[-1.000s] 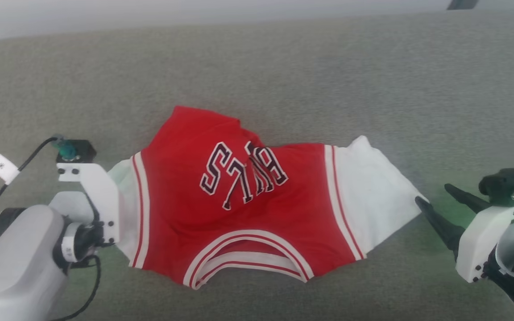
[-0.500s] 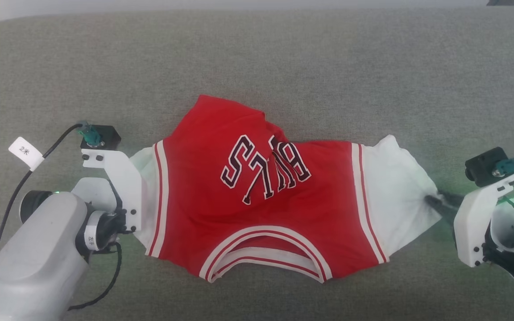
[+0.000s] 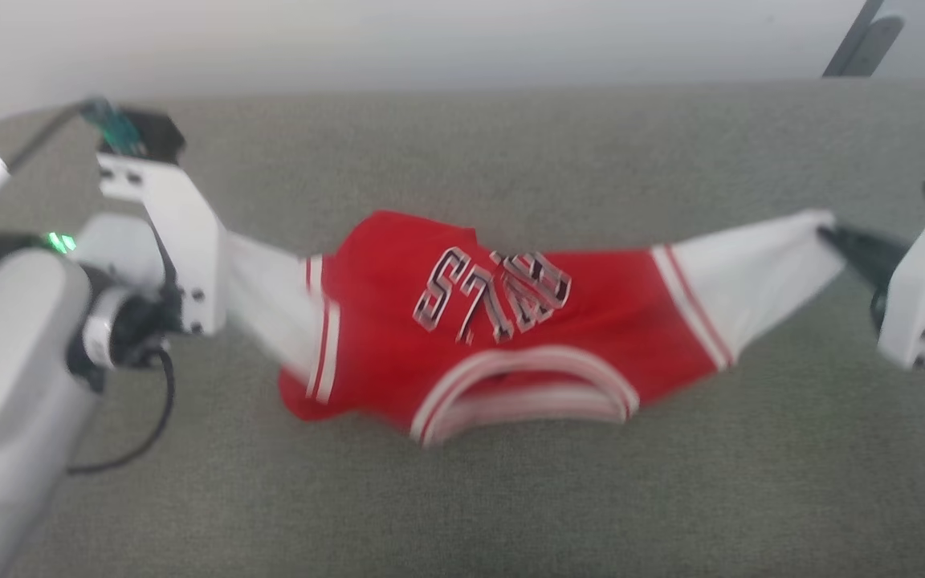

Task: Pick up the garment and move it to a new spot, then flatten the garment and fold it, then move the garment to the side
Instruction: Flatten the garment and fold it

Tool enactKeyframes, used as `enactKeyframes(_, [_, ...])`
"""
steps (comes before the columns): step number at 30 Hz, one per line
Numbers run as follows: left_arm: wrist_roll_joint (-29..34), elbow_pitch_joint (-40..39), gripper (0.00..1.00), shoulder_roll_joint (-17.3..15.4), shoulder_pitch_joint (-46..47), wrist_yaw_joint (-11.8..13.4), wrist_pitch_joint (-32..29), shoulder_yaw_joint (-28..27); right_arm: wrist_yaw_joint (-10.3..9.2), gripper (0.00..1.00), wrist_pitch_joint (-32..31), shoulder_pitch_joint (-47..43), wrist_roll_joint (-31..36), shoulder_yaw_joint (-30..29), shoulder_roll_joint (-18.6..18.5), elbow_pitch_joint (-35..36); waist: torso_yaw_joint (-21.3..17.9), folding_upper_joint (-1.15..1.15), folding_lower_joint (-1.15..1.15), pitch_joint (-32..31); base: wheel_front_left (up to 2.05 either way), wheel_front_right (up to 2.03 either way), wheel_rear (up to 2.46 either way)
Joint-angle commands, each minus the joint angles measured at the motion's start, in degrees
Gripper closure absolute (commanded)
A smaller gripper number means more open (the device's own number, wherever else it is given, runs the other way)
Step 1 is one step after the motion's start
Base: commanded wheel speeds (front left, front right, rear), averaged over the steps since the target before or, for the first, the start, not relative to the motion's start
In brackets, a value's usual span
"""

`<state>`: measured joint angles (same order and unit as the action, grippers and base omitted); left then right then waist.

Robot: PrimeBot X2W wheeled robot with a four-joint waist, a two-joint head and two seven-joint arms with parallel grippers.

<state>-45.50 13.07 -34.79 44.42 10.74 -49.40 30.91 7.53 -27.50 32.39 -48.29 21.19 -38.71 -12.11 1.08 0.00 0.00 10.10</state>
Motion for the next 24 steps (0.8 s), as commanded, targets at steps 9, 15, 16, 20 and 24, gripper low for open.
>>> enactKeyframes(9, [0.28,-1.28,1.00,-2.01,7.64,-1.56,-1.15,-2.07,-0.08,1.00,0.37,9.46,2.25,-5.52,3.54,-0.86,-1.82,0.00,0.00,-5.82,0.00,0.00,0.00])
enactKeyframes(15, [1.74,1.08,1.00,-2.09,13.74,-4.31,1.57,-2.90,-0.08,1.00,3.37,16.80,6.35,-9.72,8.19,-3.45,-2.66,0.00,0.00,-9.37,0.00,0.00,0.00])
enactKeyframes(16, [1.77,1.68,1.00,-1.87,14.53,-4.58,1.99,-3.01,-0.08,1.00,3.80,17.91,6.97,-10.25,9.03,-4.06,-2.81,0.00,0.00,-9.78,0.00,0.00,0.00])
enactKeyframes(20, [2.22,3.64,1.00,-1.29,17.87,-5.70,2.61,-2.65,-0.05,1.00,4.61,21.85,9.62,-11.76,11.67,-6.19,-3.26,0.00,0.00,-10.43,0.00,0.00,0.00])
enactKeyframes(24, [3.54,5.36,1.00,-0.73,20.45,-6.54,3.90,-2.13,-0.05,1.00,5.62,24.61,11.88,-12.42,13.42,-8.02,-3.76,0.00,0.00,-10.44,0.00,0.00,0.00])
